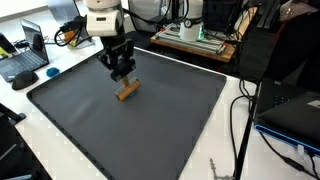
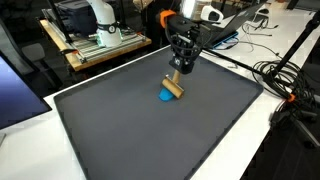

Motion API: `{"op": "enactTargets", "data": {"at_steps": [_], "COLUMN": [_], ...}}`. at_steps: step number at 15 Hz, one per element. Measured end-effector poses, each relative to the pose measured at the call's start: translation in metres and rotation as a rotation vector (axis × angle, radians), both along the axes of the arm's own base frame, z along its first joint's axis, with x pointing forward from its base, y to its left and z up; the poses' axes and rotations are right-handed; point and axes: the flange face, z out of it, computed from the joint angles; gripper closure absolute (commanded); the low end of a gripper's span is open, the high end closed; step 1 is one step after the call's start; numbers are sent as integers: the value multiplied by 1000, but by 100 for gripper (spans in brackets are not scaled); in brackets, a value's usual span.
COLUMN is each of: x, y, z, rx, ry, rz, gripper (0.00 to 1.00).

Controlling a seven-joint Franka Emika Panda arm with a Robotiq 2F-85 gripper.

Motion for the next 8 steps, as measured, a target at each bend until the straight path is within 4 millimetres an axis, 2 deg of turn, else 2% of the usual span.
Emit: {"op": "enactTargets", "data": {"at_steps": [4,6,8], "x": [0,-2,-6], "y": [1,1,-1], "z": [10,32,62], "rx": [52,92,130], "ry": [-12,-41,-75], "rz": [-43,-84,-142], "gripper": [79,79,79]}}
